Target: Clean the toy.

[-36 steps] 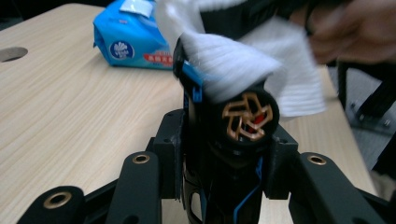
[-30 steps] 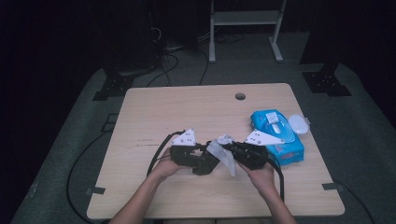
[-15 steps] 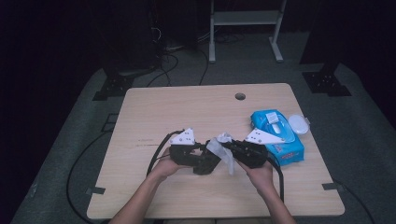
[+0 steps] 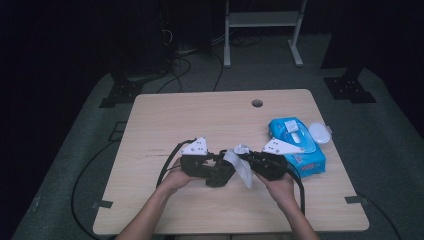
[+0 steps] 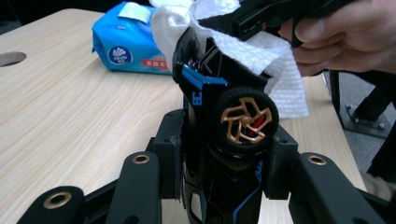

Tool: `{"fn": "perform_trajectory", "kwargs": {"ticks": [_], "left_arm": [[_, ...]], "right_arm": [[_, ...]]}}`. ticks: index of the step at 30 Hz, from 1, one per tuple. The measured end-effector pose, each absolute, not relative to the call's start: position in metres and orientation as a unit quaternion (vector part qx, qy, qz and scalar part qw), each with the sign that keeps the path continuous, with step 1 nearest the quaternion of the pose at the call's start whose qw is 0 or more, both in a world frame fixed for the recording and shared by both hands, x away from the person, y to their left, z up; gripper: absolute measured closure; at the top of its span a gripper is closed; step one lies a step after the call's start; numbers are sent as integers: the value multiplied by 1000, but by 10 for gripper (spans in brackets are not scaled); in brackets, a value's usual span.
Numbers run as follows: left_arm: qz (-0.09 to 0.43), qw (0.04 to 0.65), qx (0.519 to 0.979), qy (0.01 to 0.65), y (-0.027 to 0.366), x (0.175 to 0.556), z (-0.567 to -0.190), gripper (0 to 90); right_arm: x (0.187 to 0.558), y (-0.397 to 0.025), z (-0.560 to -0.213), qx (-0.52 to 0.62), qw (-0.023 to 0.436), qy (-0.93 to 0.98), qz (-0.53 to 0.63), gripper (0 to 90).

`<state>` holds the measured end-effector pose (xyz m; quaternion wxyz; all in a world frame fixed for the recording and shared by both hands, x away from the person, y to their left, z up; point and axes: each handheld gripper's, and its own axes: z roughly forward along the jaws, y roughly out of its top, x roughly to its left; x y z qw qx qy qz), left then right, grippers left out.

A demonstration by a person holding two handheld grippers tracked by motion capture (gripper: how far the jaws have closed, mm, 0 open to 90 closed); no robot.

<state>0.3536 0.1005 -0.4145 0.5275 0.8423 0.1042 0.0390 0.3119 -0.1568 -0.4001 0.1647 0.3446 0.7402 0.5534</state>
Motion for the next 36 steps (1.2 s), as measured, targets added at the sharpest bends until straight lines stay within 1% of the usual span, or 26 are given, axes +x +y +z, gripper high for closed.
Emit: {"fn": "perform_trajectory", "kwargs": {"ticks": [4, 6, 10, 11, 14, 18, 23, 29, 33, 36], "left_arm": [[36, 526, 844, 101, 95, 353, -416, 583], [33, 530, 841, 103, 96, 353, -415, 583], [30, 535, 838, 105, 100, 354, -413, 583], [33, 533, 839, 103, 99, 354, -413, 583], [36, 523, 846, 98, 93, 353, -414, 583], [30, 531, 841, 98, 94, 353, -413, 582], [36, 531, 841, 97, 95, 353, -412, 583], [34, 527, 844, 96, 91, 352, -412, 583], [31, 538, 836, 101, 96, 354, -411, 583], [38, 530, 841, 98, 95, 353, -411, 583]], "right_arm": [[309, -152, -393, 335, 163, 733, 570, 846], [308, -150, -390, 326, 170, 733, 572, 846], [309, -157, -396, 338, 175, 741, 554, 846], [309, -158, -398, 342, 171, 740, 554, 846], [307, -154, -394, 334, 171, 738, 561, 846], [305, -152, -388, 323, 176, 736, 569, 846], [308, -160, -395, 341, 175, 738, 556, 846], [306, -154, -386, 321, 175, 733, 574, 846], [308, -159, -393, 333, 180, 737, 560, 846], [309, -161, -396, 342, 173, 734, 561, 846]]}}
